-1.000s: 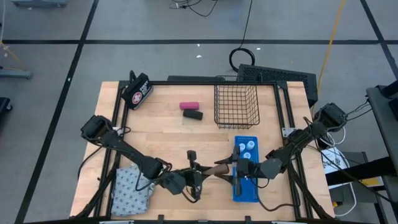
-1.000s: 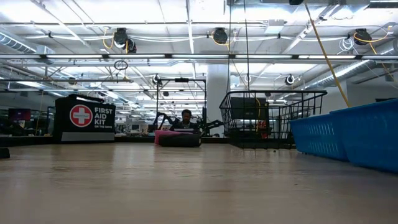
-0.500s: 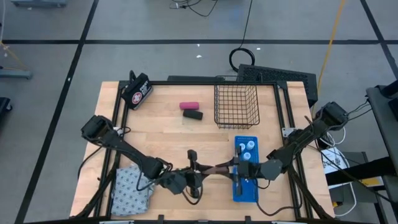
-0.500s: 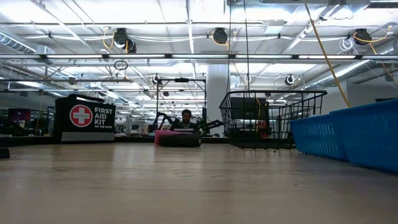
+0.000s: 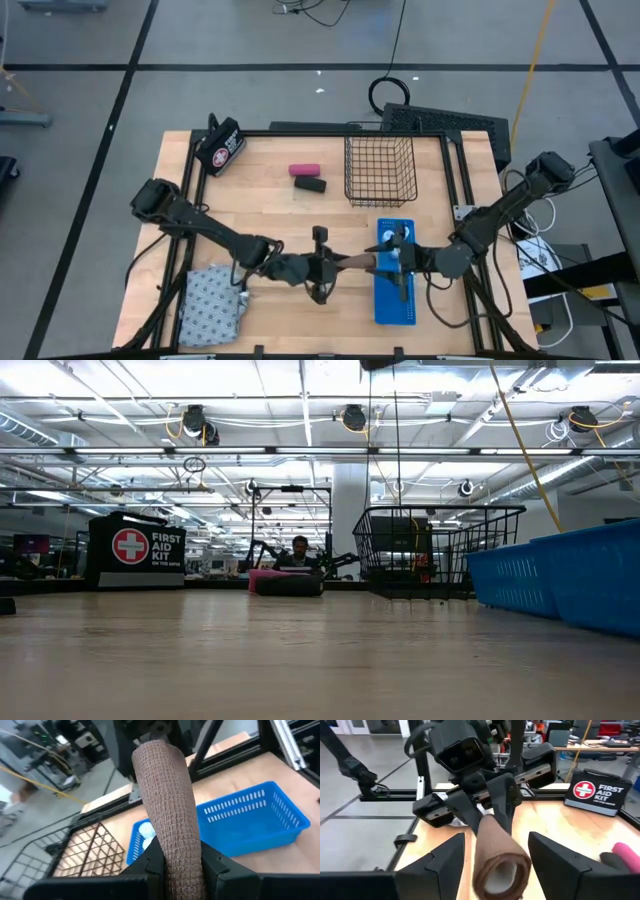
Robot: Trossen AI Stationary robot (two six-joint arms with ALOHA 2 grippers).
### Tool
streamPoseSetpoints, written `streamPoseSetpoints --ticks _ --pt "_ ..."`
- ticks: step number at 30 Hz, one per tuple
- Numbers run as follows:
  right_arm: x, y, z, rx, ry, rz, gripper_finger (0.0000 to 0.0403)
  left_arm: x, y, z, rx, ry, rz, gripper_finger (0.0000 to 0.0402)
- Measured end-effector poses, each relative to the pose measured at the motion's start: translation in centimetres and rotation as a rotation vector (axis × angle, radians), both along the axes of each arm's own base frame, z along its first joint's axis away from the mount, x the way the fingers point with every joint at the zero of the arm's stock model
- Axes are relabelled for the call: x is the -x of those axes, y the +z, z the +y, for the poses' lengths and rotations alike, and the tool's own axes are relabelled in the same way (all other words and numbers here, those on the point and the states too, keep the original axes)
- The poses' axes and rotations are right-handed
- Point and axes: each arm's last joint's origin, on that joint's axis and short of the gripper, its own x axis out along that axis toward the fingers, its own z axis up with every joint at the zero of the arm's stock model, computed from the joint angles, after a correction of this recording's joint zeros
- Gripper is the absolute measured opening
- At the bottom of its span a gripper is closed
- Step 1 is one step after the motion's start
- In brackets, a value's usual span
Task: Pick & Place Medicine items
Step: Put the brown bandage into the bottom blue basket
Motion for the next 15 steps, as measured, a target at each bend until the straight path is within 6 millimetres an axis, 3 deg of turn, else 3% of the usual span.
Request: streamPoseSetpoints --ticks 6,15 --pt "-0.5 0.0 -1.2 0.022 -0.046 0.013 0.0196 -0.6 -0.1 1.6 -0.004 0.015 0.012 0.0058" --pt "0.5 0.5 -2.4 -0.03 -0.075 0.058 0.0194 -0.9 0.0 2.4 -0.054 0.023 0.013 0.0058"
